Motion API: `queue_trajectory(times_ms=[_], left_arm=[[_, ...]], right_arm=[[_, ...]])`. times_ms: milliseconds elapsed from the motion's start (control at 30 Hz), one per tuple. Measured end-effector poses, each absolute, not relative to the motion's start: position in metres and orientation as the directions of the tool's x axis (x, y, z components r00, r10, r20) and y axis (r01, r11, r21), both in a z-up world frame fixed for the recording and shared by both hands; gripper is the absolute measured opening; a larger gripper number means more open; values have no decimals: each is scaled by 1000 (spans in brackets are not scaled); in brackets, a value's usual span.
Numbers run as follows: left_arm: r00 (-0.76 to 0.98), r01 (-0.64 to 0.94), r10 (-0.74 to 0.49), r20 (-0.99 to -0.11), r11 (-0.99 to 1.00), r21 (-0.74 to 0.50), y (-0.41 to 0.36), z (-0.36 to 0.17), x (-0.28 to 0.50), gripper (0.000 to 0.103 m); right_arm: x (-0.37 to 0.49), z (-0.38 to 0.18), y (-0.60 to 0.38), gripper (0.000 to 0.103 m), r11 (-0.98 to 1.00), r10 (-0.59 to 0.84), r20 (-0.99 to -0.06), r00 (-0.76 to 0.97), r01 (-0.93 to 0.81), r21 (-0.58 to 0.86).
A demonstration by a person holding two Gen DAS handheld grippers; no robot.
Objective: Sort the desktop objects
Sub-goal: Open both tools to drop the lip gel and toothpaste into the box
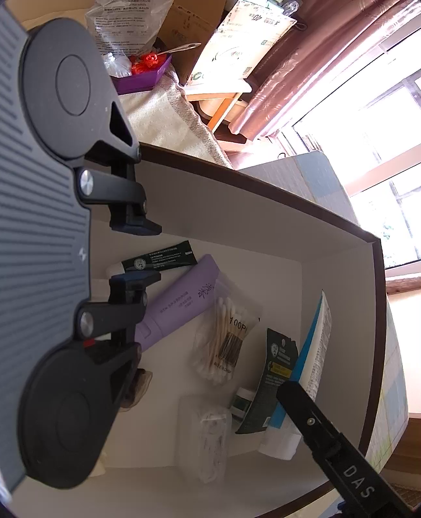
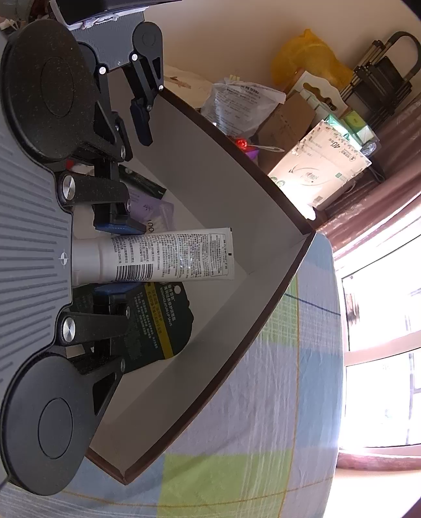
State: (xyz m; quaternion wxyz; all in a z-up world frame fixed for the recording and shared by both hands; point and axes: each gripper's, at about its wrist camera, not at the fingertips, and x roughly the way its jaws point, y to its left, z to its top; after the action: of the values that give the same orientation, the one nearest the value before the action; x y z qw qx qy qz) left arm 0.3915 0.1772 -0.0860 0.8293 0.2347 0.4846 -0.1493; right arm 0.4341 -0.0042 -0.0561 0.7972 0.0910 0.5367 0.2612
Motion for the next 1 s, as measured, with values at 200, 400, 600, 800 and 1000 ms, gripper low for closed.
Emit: queue_trajectory(times_ms=[200, 400, 600, 800, 1000], left_arm=[[489, 473, -28, -872, 848, 238, 178, -85, 392, 19], [486, 471, -32, -874, 852, 231, 178, -86, 391, 21], [482, 462, -31, -876, 858, 224, 182, -86, 388, 22], [483, 451, -30, -875, 865, 219, 182, -85, 385, 25], [490, 443, -22, -871, 868, 227, 180, -82, 381, 32]], right_arm=[[439, -58, 1, 33, 848, 513, -806, 297, -321, 421], [441, -59, 8, 33, 851, 505, -802, 318, -336, 403], [442, -60, 15, 85, 854, 498, -798, 339, -350, 385], [430, -53, 10, 85, 847, 496, -801, 334, -391, 361], [415, -49, 10, 85, 855, 451, -822, 348, -431, 287]])
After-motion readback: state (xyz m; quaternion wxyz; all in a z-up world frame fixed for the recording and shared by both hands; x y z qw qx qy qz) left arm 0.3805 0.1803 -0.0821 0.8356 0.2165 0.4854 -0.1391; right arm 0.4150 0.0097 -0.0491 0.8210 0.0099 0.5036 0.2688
